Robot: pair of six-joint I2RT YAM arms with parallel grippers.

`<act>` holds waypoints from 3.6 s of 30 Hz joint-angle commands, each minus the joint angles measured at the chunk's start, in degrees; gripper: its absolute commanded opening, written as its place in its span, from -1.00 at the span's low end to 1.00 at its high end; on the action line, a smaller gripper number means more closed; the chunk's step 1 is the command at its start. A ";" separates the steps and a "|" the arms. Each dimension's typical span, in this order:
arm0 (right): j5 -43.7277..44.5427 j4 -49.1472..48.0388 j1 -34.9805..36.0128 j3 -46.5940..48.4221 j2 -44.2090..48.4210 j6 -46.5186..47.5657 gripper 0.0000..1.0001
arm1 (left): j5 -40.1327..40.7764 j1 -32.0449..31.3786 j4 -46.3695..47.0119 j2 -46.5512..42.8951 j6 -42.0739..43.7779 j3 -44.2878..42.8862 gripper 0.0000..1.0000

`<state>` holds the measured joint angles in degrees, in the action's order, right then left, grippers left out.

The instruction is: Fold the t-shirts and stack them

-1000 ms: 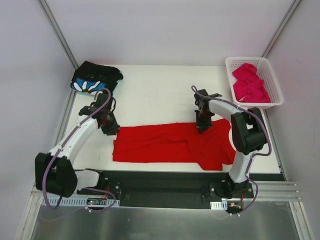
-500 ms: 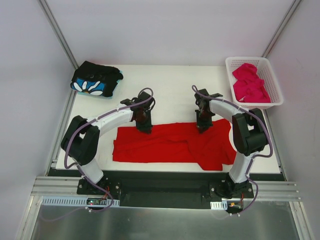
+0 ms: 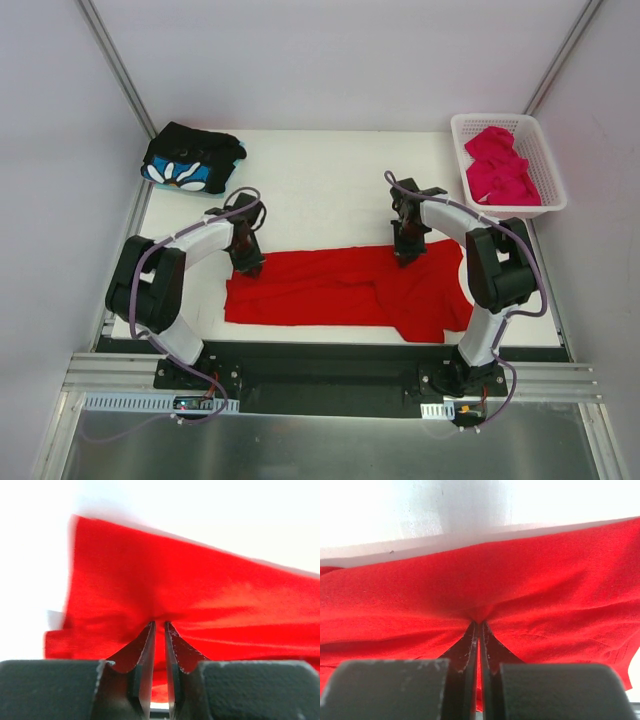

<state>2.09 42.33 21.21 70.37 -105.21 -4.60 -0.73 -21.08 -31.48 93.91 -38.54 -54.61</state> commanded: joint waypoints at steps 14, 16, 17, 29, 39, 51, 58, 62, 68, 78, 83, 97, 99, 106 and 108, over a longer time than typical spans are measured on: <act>-0.24 0.13 -1.17 -1.64 1.50 2.67 -0.98 | 7.06 10.36 7.31 3.21 4.53 2.58 -0.75; -0.07 0.04 -1.17 -1.73 0.88 2.76 -0.98 | 7.06 10.88 8.54 3.12 4.71 2.75 -0.75; 0.54 0.04 -1.17 -1.81 0.80 2.93 -0.98 | 6.89 11.15 8.81 3.12 4.71 2.67 -0.75; 0.56 2.15 -1.09 -1.28 9.30 3.02 -0.96 | 0.82 13.61 9.16 0.23 4.53 -1.81 -0.77; 0.46 2.59 0.85 -11.63 28.72 -6.02 -0.40 | -3.74 12.56 7.23 -9.00 4.71 1.08 -0.77; 2.92 -3.74 0.76 -23.52 28.40 -15.96 -0.14 | -0.68 -5.72 7.32 -9.01 0.13 4.25 -0.78; 4.33 -3.04 0.67 -23.96 25.32 -15.35 -0.18 | 0.47 -7.92 7.84 -6.81 0.40 6.44 -0.80; 4.68 -3.30 0.76 -26.33 25.58 -16.40 -0.25 | 2.22 -7.92 7.84 -7.86 0.84 8.11 -0.79; 4.24 -4.62 0.76 -31.25 29.36 -18.34 -0.26 | 3.10 -7.92 7.75 -8.48 1.19 9.61 -0.80; 7.14 -3.65 -0.73 -33.10 28.83 -17.20 -0.29 | 5.04 -7.83 7.84 -10.15 0.84 13.47 -0.80; 7.67 -2.87 -3.19 -30.04 25.06 -15.44 -0.34 | 4.42 -7.83 7.14 -15.24 -0.82 17.78 -0.80; -0.23 -1.02 -4.78 -5.18 4.86 -12.71 -0.58 | 3.01 -13.62 -2.34 -33.35 -8.99 23.24 -0.82; -3.82 -1.37 -4.78 -1.83 2.13 -12.10 -0.64 | 3.37 -15.56 -2.97 -32.91 -10.05 22.97 -0.82; -5.34 -0.76 -4.60 9.07 -7.11 -8.94 -0.64 | 5.74 -25.67 -4.64 -27.91 -17.08 19.64 -0.85; -6.04 0.39 -4.51 10.40 -7.21 -8.50 -0.66 | 6.53 -27.78 -4.99 -27.20 -17.97 18.58 -0.85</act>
<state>-1.83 41.06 16.64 77.08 -111.11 -15.29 2.66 -45.58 -33.91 65.08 -51.81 -32.45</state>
